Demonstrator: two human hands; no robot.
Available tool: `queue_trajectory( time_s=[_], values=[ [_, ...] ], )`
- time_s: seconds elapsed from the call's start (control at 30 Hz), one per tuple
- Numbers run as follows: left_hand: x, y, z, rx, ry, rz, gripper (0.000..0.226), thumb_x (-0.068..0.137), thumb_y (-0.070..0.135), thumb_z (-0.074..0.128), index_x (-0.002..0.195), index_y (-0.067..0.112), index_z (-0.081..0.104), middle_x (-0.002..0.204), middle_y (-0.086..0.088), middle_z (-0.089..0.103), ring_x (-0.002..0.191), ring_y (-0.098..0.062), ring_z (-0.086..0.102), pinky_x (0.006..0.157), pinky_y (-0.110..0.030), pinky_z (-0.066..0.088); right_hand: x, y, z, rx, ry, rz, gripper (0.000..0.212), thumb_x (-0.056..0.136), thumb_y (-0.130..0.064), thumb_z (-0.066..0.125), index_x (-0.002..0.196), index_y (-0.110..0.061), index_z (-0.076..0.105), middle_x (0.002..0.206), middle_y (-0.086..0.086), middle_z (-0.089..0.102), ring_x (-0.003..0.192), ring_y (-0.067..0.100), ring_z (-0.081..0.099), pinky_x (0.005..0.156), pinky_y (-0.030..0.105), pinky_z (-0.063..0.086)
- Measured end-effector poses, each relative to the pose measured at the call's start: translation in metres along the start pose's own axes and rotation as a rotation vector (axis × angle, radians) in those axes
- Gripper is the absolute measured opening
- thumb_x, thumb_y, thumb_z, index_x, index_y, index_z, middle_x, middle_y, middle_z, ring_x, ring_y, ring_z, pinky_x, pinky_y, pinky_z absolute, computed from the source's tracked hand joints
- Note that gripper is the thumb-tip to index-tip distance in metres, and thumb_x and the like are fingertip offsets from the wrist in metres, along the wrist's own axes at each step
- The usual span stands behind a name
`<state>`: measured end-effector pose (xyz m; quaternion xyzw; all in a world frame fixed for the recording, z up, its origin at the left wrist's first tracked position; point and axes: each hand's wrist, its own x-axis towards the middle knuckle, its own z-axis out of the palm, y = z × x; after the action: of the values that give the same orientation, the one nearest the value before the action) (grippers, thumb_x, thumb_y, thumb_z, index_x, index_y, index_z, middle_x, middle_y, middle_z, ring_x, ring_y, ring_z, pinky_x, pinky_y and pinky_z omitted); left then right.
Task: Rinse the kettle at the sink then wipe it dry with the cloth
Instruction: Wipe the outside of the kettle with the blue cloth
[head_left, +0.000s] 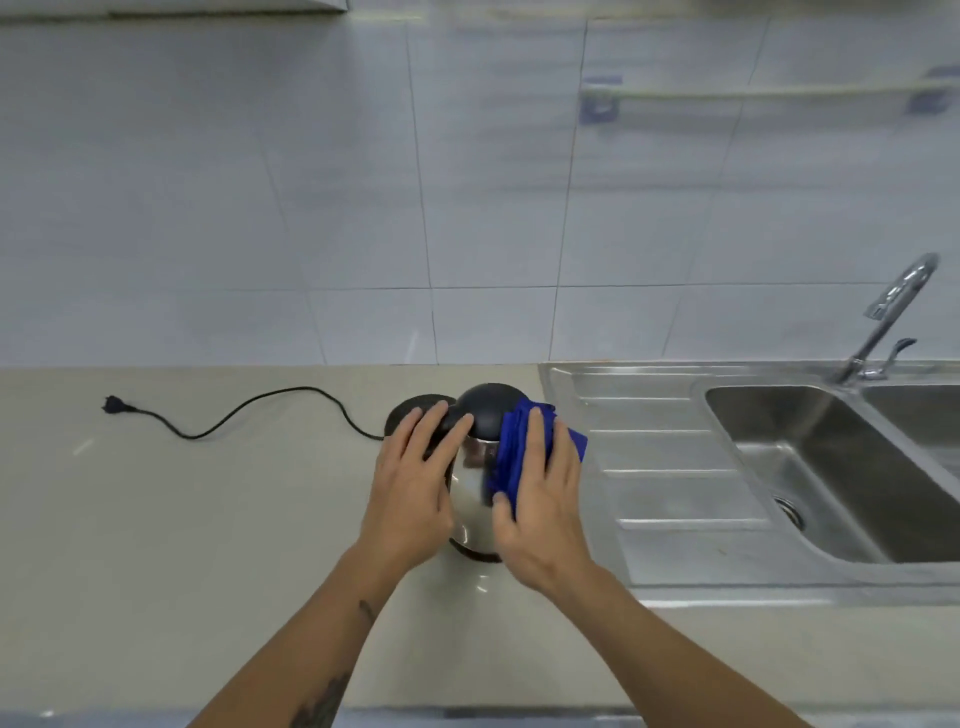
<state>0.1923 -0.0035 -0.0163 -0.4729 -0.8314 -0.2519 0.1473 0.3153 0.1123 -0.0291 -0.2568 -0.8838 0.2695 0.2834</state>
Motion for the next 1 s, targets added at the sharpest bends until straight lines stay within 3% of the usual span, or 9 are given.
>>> queue_trajectory(
  time_s=[0.1,0.2,0.3,0.4,0.5,0.67,0.83,1.0],
  values=[
    [0.002,-0.013,0.004,-0.047,0.016,0.044,0.073,0.08,0.0,0.061,0.147,0.026,0.047,0.155,-0.001,0.04,0.14,-0.027,0.035,0.11,-0.047,0.04,-0.009,-0.006,0.009,-0.109,-0.054,0.009,0.098,0.086,-0.031,0.051,0.163,-0.012,-0.007,0.17,0.02,-0.007,0.158,0.038,-0.005,0.129,0.051,0.011],
    [0.004,-0.013,0.003,-0.073,0.068,0.065,0.072,0.076,-0.005,0.061,0.141,0.023,0.055,0.15,0.0,0.047,0.125,-0.028,0.045,0.1,-0.043,0.047,0.0,-0.006,0.002,-0.152,-0.105,0.06,0.096,0.085,-0.027,0.047,0.164,-0.01,-0.006,0.169,0.019,-0.003,0.154,0.039,0.005,0.128,0.049,0.016],
    [0.001,-0.002,0.009,-0.18,0.106,0.09,0.066,0.078,-0.008,0.053,0.138,0.018,0.059,0.149,-0.001,0.049,0.106,-0.026,0.046,0.092,-0.034,0.047,0.031,-0.005,-0.014,0.038,-0.174,0.318,0.093,0.088,-0.016,0.048,0.163,-0.017,-0.007,0.166,0.012,0.012,0.147,0.036,0.016,0.123,0.047,0.025],
    [-0.004,0.01,0.017,-0.337,0.079,0.081,0.065,0.081,-0.007,0.048,0.142,0.013,0.054,0.155,-0.002,0.042,0.122,-0.023,0.045,0.107,-0.029,0.037,0.046,-0.009,-0.021,0.15,-0.198,0.466,0.091,0.091,-0.012,0.05,0.163,-0.021,-0.005,0.162,0.011,0.021,0.147,0.036,0.018,0.121,0.049,0.026],
    [-0.002,0.006,0.013,-0.409,0.061,0.088,0.066,0.081,-0.01,0.046,0.144,0.009,0.051,0.157,-0.004,0.038,0.143,-0.017,0.036,0.117,-0.02,0.025,0.038,-0.019,-0.017,0.132,-0.175,0.378,0.092,0.093,-0.01,0.048,0.163,-0.019,-0.01,0.166,0.009,0.009,0.15,0.035,0.011,0.124,0.047,0.021],
    [-0.002,-0.001,0.006,-0.362,0.046,0.137,0.063,0.085,-0.003,0.049,0.146,0.014,0.049,0.159,0.001,0.037,0.144,-0.009,0.037,0.11,-0.023,0.04,0.006,-0.006,-0.004,-0.066,-0.042,0.162,0.093,0.096,-0.015,0.058,0.164,-0.017,-0.005,0.166,0.009,0.006,0.144,0.029,0.017,0.118,0.039,0.03],
    [-0.001,-0.001,0.006,-0.351,0.037,0.165,0.062,0.085,-0.002,0.048,0.146,0.011,0.049,0.159,-0.001,0.037,0.144,-0.012,0.038,0.105,-0.025,0.045,0.009,0.003,0.005,0.115,-0.063,0.433,0.093,0.097,-0.023,0.063,0.164,-0.02,-0.002,0.162,0.014,0.02,0.145,0.033,0.02,0.117,0.043,0.028],
    [0.001,-0.003,0.003,-0.368,0.014,0.146,0.062,0.084,0.001,0.049,0.145,0.012,0.051,0.157,0.0,0.04,0.143,-0.012,0.041,0.107,-0.021,0.042,0.033,-0.015,0.002,0.144,0.042,0.437,0.085,0.097,-0.028,0.06,0.163,-0.022,0.008,0.155,0.015,0.027,0.137,0.035,0.025,0.113,0.042,0.03]
  ],
)
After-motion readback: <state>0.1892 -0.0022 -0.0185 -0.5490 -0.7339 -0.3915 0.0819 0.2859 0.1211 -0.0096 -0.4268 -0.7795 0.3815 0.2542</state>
